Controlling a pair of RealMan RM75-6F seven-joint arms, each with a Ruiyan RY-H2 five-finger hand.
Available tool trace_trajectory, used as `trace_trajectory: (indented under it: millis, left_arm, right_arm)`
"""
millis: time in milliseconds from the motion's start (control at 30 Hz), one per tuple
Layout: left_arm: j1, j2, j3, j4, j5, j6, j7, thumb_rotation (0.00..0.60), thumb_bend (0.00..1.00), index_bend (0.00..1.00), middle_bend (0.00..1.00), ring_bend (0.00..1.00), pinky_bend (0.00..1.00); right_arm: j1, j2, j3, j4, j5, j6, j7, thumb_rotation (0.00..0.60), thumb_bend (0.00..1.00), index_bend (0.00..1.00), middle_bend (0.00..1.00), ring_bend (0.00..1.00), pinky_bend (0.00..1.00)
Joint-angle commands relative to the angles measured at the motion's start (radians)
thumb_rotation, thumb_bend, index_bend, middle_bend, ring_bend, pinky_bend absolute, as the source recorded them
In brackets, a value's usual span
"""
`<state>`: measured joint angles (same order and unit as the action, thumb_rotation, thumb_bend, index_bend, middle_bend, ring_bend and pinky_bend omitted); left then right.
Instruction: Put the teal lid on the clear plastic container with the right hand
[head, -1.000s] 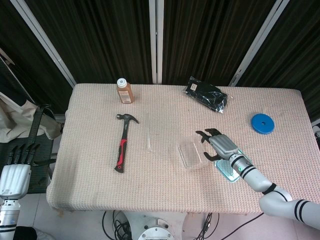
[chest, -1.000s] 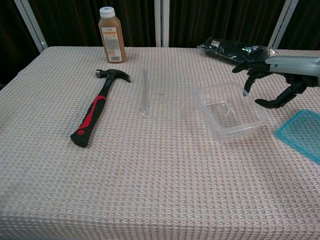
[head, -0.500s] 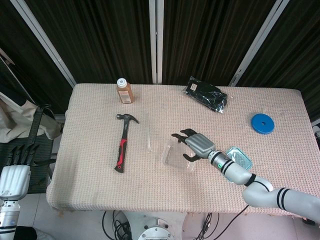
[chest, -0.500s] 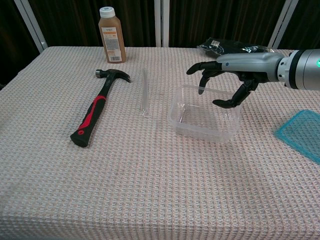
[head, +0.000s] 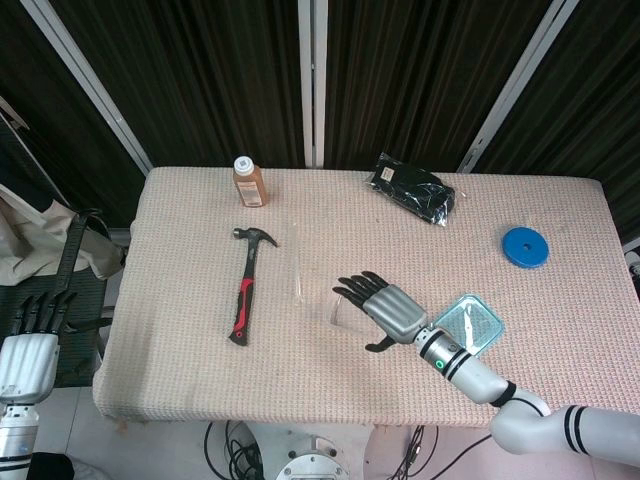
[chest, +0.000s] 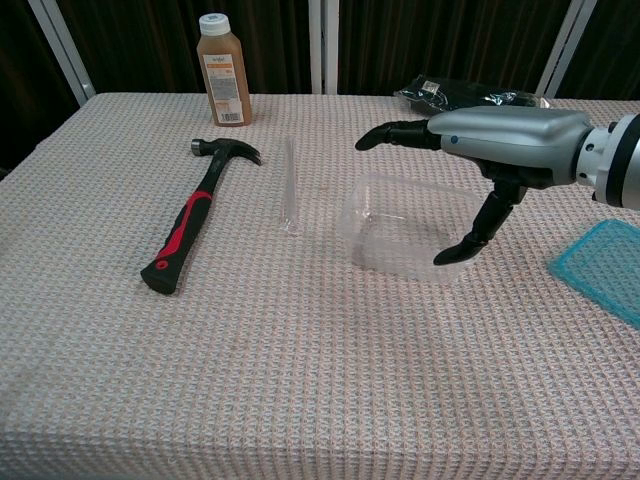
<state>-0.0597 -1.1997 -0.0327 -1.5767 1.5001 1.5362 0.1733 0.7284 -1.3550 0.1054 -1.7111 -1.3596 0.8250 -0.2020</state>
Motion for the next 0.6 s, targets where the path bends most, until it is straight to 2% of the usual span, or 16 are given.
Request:
trace_trajectory:
  millis: [33, 167, 300, 500, 600]
  left_arm:
    - [0.006, -0.006, 0.002, 0.01, -0.002, 0.004, -0.011, 0.6, 0.0, 0.08, 0.07, 0.0, 0.0]
    - [0.008, -0.012, 0.004, 0.025, 0.0, 0.003, -0.026, 0.6, 0.0, 0.08, 0.07, 0.0, 0.0]
    - [0.01, -0.016, 0.003, 0.035, 0.0, 0.006, -0.037, 0.6, 0.0, 0.08, 0.07, 0.0, 0.0]
    - [0.01, -0.016, 0.002, 0.038, 0.0, 0.003, -0.043, 0.6, 0.0, 0.08, 0.07, 0.0, 0.0]
    - [0.008, -0.015, 0.002, 0.035, 0.0, -0.003, -0.043, 0.6, 0.0, 0.08, 0.07, 0.0, 0.0]
  right_arm:
    - [-0.012, -0.081, -0.017, 0.036, 0.03, 0.052, -0.112, 0.6, 0.0, 0.0, 0.0, 0.0, 0.0]
    - [-0.008, -0.159, -0.005, 0.112, 0.104, 0.073, -0.206, 0.6, 0.0, 0.0, 0.0, 0.0, 0.0]
    - [-0.004, -0.189, 0.016, 0.161, 0.154, 0.086, -0.225, 0.6, 0.0, 0.0, 0.0, 0.0, 0.0]
    - [-0.012, -0.166, 0.035, 0.202, 0.21, 0.092, -0.216, 0.6, 0.0, 0.0, 0.0, 0.0, 0.0]
    - [-0.023, -0.129, 0.025, 0.194, 0.209, 0.091, -0.198, 0.6, 0.0, 0.0, 0.0, 0.0, 0.0]
